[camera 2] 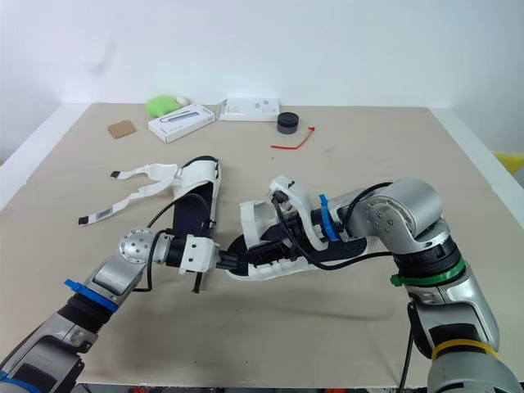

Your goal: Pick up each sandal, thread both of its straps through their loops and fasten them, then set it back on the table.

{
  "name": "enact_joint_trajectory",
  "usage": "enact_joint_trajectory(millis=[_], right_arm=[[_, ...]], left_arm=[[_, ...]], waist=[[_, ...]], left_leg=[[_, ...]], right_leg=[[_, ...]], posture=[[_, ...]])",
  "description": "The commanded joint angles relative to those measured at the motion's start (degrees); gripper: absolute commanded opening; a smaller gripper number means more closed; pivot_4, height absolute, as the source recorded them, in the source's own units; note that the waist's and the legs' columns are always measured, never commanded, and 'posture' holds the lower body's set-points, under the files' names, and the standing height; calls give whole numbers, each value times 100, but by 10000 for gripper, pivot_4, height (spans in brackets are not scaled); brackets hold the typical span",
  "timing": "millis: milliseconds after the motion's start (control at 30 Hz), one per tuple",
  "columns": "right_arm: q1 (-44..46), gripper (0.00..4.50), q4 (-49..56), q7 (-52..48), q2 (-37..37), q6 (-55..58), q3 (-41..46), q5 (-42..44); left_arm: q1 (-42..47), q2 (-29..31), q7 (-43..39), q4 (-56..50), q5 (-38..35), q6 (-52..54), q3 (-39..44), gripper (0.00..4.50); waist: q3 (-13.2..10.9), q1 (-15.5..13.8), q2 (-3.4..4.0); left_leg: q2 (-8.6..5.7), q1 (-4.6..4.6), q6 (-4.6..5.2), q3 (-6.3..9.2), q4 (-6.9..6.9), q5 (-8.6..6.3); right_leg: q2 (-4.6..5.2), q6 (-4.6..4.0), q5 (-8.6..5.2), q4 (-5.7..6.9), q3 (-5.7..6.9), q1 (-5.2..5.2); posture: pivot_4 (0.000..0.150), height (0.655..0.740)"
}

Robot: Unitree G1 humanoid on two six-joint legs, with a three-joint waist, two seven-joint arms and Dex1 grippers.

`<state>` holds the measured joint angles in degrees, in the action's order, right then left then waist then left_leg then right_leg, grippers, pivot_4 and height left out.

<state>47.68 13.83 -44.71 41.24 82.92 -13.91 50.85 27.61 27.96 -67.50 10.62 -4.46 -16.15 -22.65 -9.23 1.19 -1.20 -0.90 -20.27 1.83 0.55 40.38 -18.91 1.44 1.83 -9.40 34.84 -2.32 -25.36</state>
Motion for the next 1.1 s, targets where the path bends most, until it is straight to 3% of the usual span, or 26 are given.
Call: enact_joint_trajectory(millis=[33, 133, 333, 367, 767, 1100], right_arm=[[4, 41907, 296, -212, 172, -143, -90, -94], [-47, 33195, 315, -252, 205, -183, -170, -194], [-129, 1986, 252, -176, 98, -165, -223, -380], [-128, 301, 252, -184, 90, -150, -231, -392], [271, 301, -463, -122, -398, 941, 411, 211], [422, 301, -1098, 250, -112, 958, 132, 904]], left_arm=[[-192, 87, -61, 308, 387, 147, -257, 0], [-171, 66, -54, 346, 401, 139, -267, 0], [-158, 53, -52, 362, 392, 142, -263, 0], [-161, 55, -52, 364, 394, 143, -263, 0], [-158, 46, -44, 382, 397, 152, -261, 0], [-163, 19, -17, 384, 406, 157, -263, 0]], waist=[[0, 0, 0], [0, 0, 0], [0, 0, 0], [0, 0, 0], [0, -1, 0], [0, -1, 0]], left_leg=[[0, 0, 0, 0, 0, 0], [0, 0, 0, 0, 0, 0], [-1, 0, 0, 0, 0, 0], [-1, 0, 0, 0, 0, 0], [-1, 1, 0, 0, 0, 0], [-7, -1, 0, 1, 0, 0]], right_leg=[[0, 0, 0, 0, 0, 0], [1, 0, 0, 0, 1, 0], [2, 0, 0, 0, 1, 0], [2, -1, 0, 0, 2, 0], [4, -13, 8, 0, 3, 0], [35, -18, 10, -1, 15, 1]], posture=[[1500, 7400], [1500, 7400], [1500, 7400], [1500, 7400], [1500, 7400], [1500, 7400]])
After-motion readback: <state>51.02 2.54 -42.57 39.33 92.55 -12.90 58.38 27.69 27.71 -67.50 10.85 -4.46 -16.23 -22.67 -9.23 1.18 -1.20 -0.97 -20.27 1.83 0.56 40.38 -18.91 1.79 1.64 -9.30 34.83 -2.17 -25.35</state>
